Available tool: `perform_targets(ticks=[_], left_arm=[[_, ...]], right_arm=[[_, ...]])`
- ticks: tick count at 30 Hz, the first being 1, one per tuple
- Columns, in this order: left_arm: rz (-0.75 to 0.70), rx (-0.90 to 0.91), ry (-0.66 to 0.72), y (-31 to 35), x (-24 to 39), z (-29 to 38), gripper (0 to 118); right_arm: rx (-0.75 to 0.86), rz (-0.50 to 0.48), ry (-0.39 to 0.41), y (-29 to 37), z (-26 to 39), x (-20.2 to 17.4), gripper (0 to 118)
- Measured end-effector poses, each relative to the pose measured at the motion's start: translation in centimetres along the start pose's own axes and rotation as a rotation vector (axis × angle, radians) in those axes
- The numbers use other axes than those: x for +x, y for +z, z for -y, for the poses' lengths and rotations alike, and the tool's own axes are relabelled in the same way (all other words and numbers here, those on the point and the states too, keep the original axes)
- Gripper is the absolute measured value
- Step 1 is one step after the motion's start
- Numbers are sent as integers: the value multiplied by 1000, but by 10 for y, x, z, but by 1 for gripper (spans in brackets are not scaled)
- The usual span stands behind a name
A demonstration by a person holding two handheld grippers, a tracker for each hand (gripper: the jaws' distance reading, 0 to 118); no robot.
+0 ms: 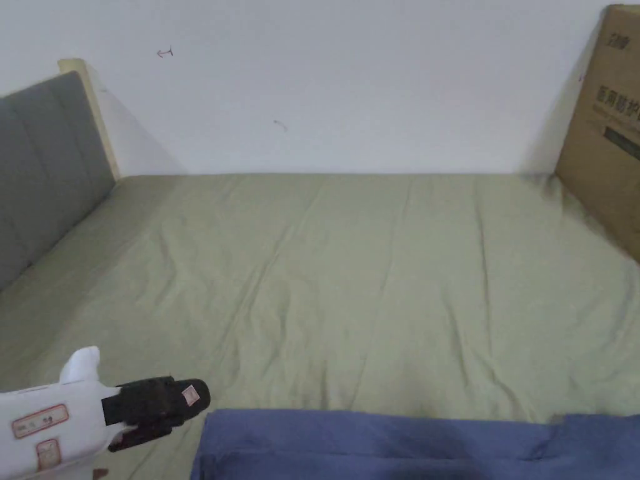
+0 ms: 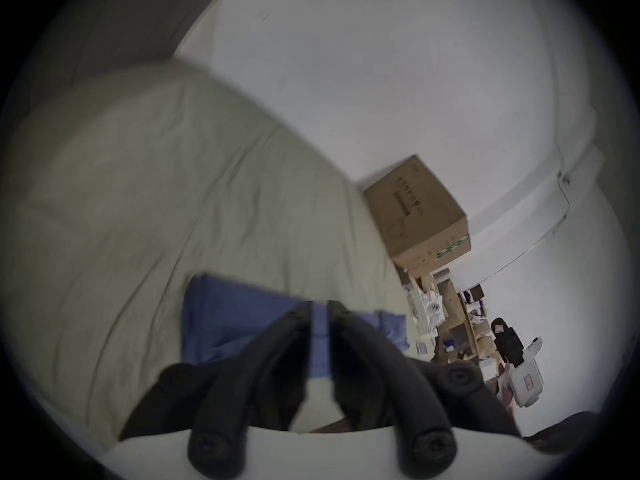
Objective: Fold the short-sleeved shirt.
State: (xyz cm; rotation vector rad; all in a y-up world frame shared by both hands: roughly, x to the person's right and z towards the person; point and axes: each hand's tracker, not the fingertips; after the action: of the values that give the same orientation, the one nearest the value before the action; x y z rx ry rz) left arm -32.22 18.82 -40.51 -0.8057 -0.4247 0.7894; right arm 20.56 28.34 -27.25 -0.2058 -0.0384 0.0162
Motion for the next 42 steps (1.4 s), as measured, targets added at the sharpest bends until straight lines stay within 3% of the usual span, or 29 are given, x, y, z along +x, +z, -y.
perform_targets(ticks=[1, 2, 4, 6, 9, 12, 14, 18, 20, 21, 22, 23, 24, 25, 28, 33, 38, 42], left_arm=[[-14, -24, 32, -7, -18, 2, 87], [-33, -37, 45, -15, -33, 4, 114], [-29, -70, 78, -23, -66, 9, 114], [90, -75, 220, -29, -92, 6, 118], [136, -35, 334, -53, -134, 10, 118], [375, 32, 396, -65, -151, 12, 118], [460, -20, 451, -83, -152, 12, 118], [468, -151, 308, -122, -160, 10, 118], [393, -149, 210, -127, -161, 6, 111], [332, -142, 183, -126, -143, 22, 82], [218, -148, 179, -131, -147, 25, 35], [20, -177, 163, -138, -151, 30, 5], [211, -154, 303, -134, -156, 36, 4], [188, -117, 233, -128, -148, 29, 4], [22, -128, 86, -128, -111, 31, 4], [-117, -141, -117, -79, -66, 6, 4], [-497, -119, -400, -30, -33, 0, 4], [-515, -100, -377, -23, -3, 8, 5]], right_arm=[[-19, -1, 7, -4, 2, -3, 2], [-33, 0, 12, -7, 3, -6, 2], [-60, -10, 16, -15, 4, -13, 2], [-81, -23, 21, -22, 3, -20, 2], [-114, -34, 64, -32, 2, -30, 2], [-133, -52, 89, -40, 1, -37, 2], [-145, -59, 98, -46, 2, -42, 2], [-190, -95, 74, -60, 7, -53, 2], [-215, -111, 43, -66, 9, -56, 2], [-224, -118, 25, -68, 10, -57, 2], [-230, -124, 10, -69, 9, -57, 2], [-234, -127, 1, -69, 9, -56, 2], [-239, -127, -5, -70, 9, -56, 2], [-243, -126, -8, -70, 9, -56, 2], [-247, -121, -10, -68, 7, -50, 2], [-216, -125, -17, -62, 0, -43, 2], [-201, -163, -68, -52, 0, -35, 2], [-191, -170, -65, -43, 8, -25, 2]])
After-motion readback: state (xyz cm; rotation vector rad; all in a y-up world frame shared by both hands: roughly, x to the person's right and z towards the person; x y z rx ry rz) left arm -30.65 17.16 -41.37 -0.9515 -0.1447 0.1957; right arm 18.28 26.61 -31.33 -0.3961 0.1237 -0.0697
